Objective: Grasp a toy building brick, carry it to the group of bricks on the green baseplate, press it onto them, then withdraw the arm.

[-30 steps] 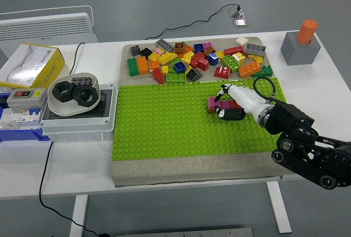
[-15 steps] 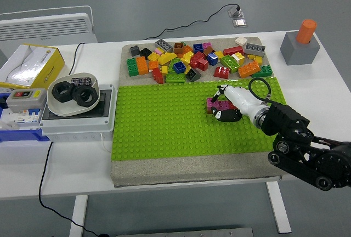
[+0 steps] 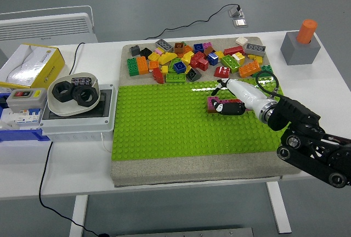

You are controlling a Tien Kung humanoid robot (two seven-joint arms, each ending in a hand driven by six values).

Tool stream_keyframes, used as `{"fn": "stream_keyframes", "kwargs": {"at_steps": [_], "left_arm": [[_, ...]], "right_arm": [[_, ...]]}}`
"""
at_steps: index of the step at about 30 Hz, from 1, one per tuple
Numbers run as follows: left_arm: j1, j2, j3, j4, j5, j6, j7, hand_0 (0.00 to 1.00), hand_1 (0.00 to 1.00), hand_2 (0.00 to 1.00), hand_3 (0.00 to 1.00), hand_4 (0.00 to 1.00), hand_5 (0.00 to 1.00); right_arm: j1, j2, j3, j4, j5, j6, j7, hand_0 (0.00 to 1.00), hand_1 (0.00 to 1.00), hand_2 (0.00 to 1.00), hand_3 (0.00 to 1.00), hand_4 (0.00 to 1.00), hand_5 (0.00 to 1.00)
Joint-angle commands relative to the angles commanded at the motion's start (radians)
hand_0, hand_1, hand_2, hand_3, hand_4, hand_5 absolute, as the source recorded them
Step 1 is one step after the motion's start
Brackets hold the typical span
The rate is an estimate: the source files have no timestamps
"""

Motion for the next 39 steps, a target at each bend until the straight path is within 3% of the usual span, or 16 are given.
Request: {"fn": "stream_keyframes", "kwargs": {"at_steps": [3,4,7,9,10,15,16,17,21,22,27,28,33,34,36,39], "left_arm": [[-0.001,0.0,0.0,0.0,0.0,0.0,0.0,0.637,0.592,0.753,0.983,0.998,0.998],[-0.001,0.0,-0.001,0.0,0.002,0.0,0.001,0.637,0.589,0.753,0.983,0.998,0.998],[-0.002,0.0,0.003,0.001,-0.002,0.002,0.0,0.637,0.589,0.753,0.983,0.998,0.998],[-0.002,-0.001,0.007,0.001,-0.008,0.004,-0.003,0.637,0.589,0.753,0.983,0.998,0.998],[-0.002,-0.001,0.009,0.001,-0.011,0.005,-0.003,0.638,0.59,0.752,0.985,0.998,0.998],[-0.005,0.0,0.006,0.002,-0.005,0.004,-0.003,0.638,0.59,0.752,0.985,0.998,0.998],[-0.006,0.0,0.005,0.002,-0.004,0.004,-0.002,0.638,0.59,0.752,0.984,0.998,0.998],[-0.006,0.0,0.004,0.002,-0.003,0.004,-0.002,0.638,0.59,0.752,0.984,0.998,0.998],[-0.006,-0.002,0.002,0.002,0.0,0.003,-0.003,0.638,0.59,0.752,0.984,0.998,0.998],[-0.007,-0.002,0.0,0.002,0.002,0.002,-0.002,0.638,0.591,0.752,0.984,0.998,0.998],[-0.007,-0.005,-0.002,0.002,0.005,0.001,-0.002,0.638,0.591,0.752,0.984,0.998,0.998],[-0.007,-0.005,-0.002,0.002,0.006,0.001,-0.002,0.638,0.59,0.752,0.988,0.998,0.998],[-0.006,-0.008,-0.003,0.002,0.007,0.002,-0.001,0.638,0.59,0.752,0.988,0.998,0.998],[-0.006,-0.009,-0.002,0.002,0.007,0.002,-0.001,0.639,0.591,0.752,0.988,0.998,0.998],[-0.005,-0.009,-0.003,0.002,0.008,0.002,-0.001,0.639,0.591,0.752,0.988,0.998,0.998],[-0.006,-0.008,-0.004,0.002,0.01,0.001,0.0,0.639,0.591,0.752,0.988,0.998,0.998]], "right_arm": [[-0.012,-0.032,0.029,0.044,0.038,-0.016,0.022,0.984,0.904,0.936,0.671,0.555,0.412],[-0.021,-0.046,0.043,0.058,0.048,-0.028,0.035,0.944,0.872,0.907,0.671,0.604,0.337],[-0.059,-0.092,0.101,0.085,0.013,-0.05,0.037,0.944,0.872,0.907,0.671,0.604,0.337],[-0.083,-0.127,0.142,0.095,-0.05,-0.016,-0.008,0.944,0.872,0.907,0.671,0.604,0.337],[-0.093,-0.15,0.163,0.103,-0.083,0.011,-0.038,0.933,0.863,0.894,0.691,0.724,0.234],[-0.117,-0.237,0.175,0.151,-0.204,0.12,-0.16,0.933,0.863,0.894,0.691,0.724,0.234],[-0.127,-0.246,0.182,0.157,-0.216,0.13,-0.179,0.85,0.773,0.814,0.689,0.737,0.178],[-0.14,-0.251,0.191,0.159,-0.22,0.129,-0.187,0.85,0.773,0.814,0.689,0.737,0.178],[-0.206,-0.239,0.242,0.139,-0.161,0.063,-0.125,0.85,0.773,0.814,0.689,0.737,0.178],[-0.228,-0.225,0.259,0.125,-0.134,0.036,-0.096,0.584,0.592,0.714,0.672,0.661,0.277],[-0.307,-0.15,0.317,0.062,0.01,-0.093,0.051,0.584,0.592,0.714,0.672,0.661,0.277],[-0.317,-0.136,0.325,0.054,0.04,-0.116,0.081,0.389,0.399,0.597,0.642,0.591,0.299],[-0.366,-0.061,0.38,0.03,0.2,-0.235,0.243,0.389,0.399,0.597,0.642,0.591,0.299],[-0.369,-0.057,0.4,0.034,0.186,-0.25,0.267,0.479,0.442,0.608,0.634,0.644,0.288],[-0.368,-0.06,0.43,0.042,0.125,-0.236,0.254,0.479,0.442,0.608,0.634,0.644,0.288],[-0.355,-0.083,0.45,0.056,0.025,-0.175,0.185,0.479,0.442,0.608,0.634,0.644,0.288]]}}
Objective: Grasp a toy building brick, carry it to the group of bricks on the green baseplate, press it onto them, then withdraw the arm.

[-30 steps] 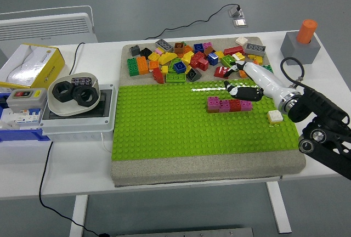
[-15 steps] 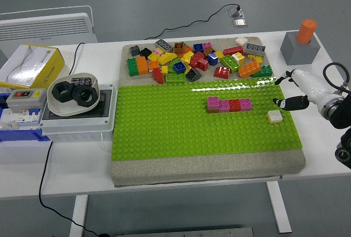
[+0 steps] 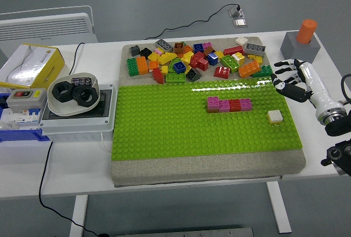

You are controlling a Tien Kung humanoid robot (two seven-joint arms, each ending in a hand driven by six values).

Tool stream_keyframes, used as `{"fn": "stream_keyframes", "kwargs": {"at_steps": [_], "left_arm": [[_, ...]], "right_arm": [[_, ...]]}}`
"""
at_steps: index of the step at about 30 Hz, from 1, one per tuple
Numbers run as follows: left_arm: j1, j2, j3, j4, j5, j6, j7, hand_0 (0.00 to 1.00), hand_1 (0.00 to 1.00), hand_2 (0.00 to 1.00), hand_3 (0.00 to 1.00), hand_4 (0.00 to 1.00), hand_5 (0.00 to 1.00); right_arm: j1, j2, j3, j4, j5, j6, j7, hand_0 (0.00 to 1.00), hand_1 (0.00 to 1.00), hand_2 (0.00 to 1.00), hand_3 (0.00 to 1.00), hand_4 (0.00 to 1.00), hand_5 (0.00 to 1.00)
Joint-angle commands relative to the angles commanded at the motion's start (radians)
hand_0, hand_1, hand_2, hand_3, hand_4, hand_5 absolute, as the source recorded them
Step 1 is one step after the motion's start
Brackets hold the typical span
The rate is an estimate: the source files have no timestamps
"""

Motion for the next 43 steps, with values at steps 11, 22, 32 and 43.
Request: {"fn": "stream_keyframes", "kwargs": {"at_steps": [11,22,32,43], "left_arm": [[-0.003,0.004,0.001,0.001,-0.001,-0.001,-0.001,0.64,0.59,0.751,0.987,0.998,0.998],[-0.006,0.006,-0.003,-0.001,0.007,0.001,0.003,0.64,0.59,0.751,0.987,0.998,0.998],[-0.005,0.006,-0.009,-0.002,0.018,0.002,0.008,0.641,0.59,0.751,0.987,0.998,0.998],[-0.004,0.007,-0.013,-0.003,0.026,0.003,0.011,0.64,0.589,0.75,0.986,0.998,0.998]], "right_arm": [[0.026,-0.083,-0.071,0.026,-0.29,0.17,-0.205,0.719,0.695,0.739,0.658,0.666,0.244],[0.066,-0.166,-0.181,0.076,-0.303,0.217,-0.247,0.742,0.728,0.762,0.659,0.678,0.215],[0.063,-0.165,-0.203,0.084,-0.297,0.251,-0.291,0.786,0.778,0.801,0.672,0.69,0.17],[0.084,-0.141,-0.264,0.04,-0.36,0.272,-0.332,0.81,0.803,0.821,0.683,0.685,0.138]]}}
